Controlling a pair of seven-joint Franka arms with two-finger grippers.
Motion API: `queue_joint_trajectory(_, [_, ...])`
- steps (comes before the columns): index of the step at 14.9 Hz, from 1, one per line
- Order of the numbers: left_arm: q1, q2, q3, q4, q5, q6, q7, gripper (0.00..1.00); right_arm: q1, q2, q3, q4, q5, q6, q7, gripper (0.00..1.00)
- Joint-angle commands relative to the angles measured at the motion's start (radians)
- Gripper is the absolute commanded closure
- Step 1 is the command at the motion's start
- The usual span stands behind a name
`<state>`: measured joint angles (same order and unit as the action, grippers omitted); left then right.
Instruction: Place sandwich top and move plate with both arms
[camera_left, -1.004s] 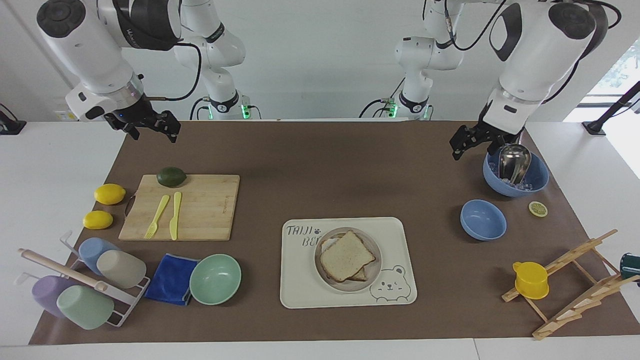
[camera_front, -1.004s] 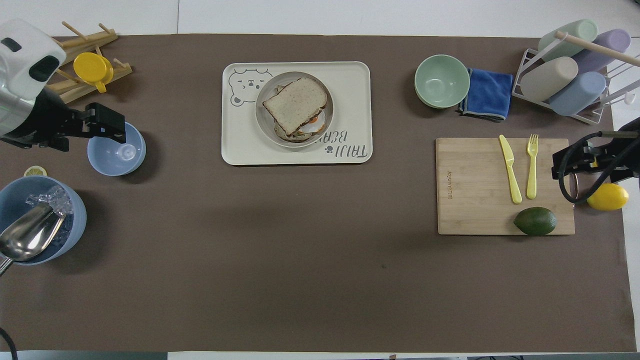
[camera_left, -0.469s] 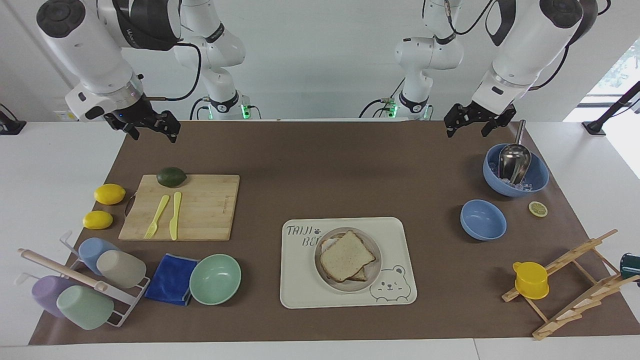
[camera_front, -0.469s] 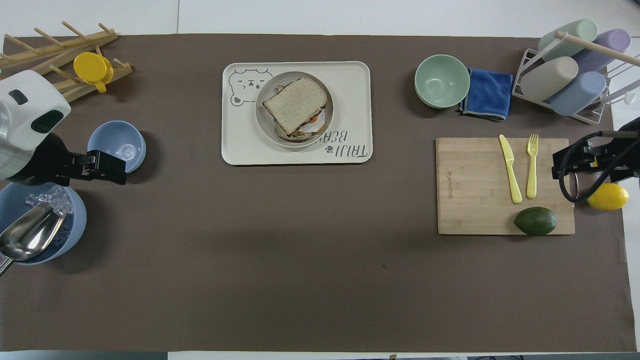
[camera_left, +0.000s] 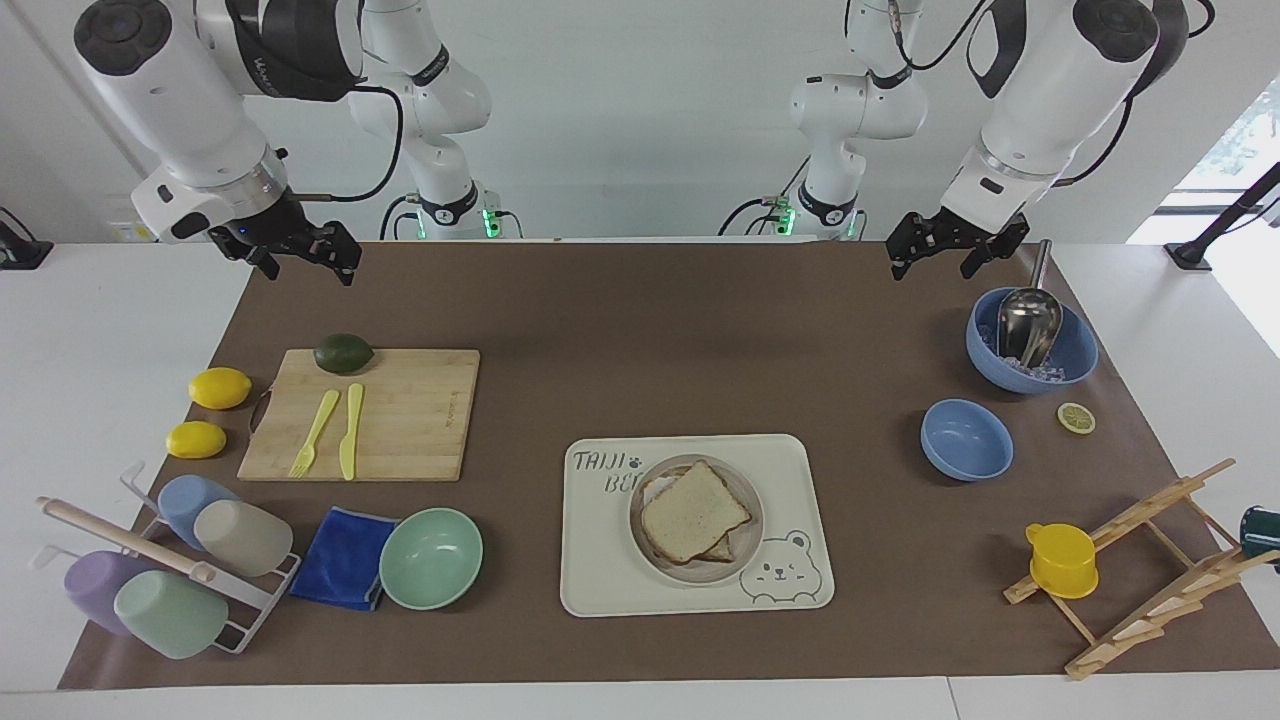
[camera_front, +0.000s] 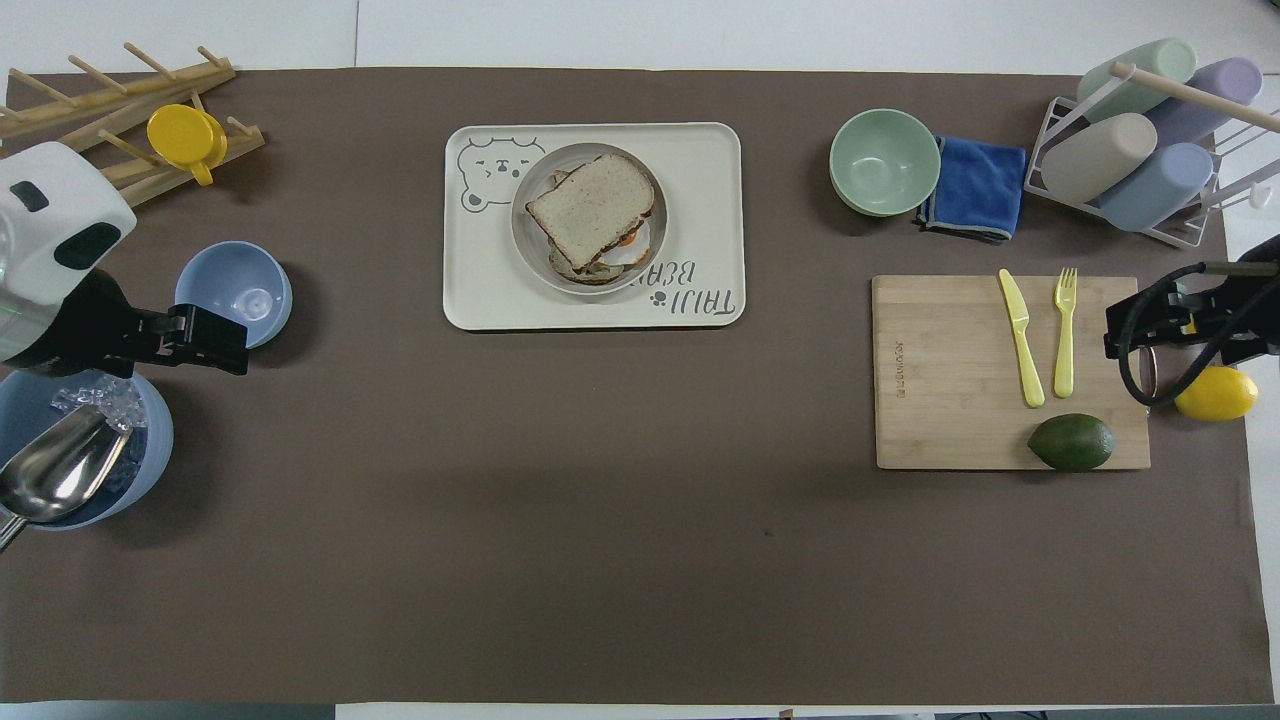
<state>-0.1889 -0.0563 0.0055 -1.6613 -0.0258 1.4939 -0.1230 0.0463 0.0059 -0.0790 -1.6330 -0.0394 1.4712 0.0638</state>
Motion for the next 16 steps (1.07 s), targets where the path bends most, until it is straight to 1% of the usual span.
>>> queue_joint_trajectory(1, [0.054,0.026,-0.045,0.055,0.007,-0.043,0.006,0.0,-0.006,-0.014,-0.002,-0.016,0.03,0.009,-0.022,0.0])
queue_joint_trajectory(7, [0.062,0.024,-0.044,0.052,0.009,-0.035,0.011,0.0,-0.006,-0.012,-0.002,-0.016,0.03,0.008,-0.022,0.0])
queue_joint_trajectory(11, [0.086,0.026,-0.05,0.052,0.015,-0.018,0.025,0.0,-0.006,-0.014,-0.002,-0.016,0.029,0.009,-0.022,0.0])
queue_joint_trajectory(16, [0.086,0.021,-0.05,0.048,0.012,-0.012,0.033,0.0,-0.006,-0.014,-0.002,-0.016,0.03,0.009,-0.022,0.0])
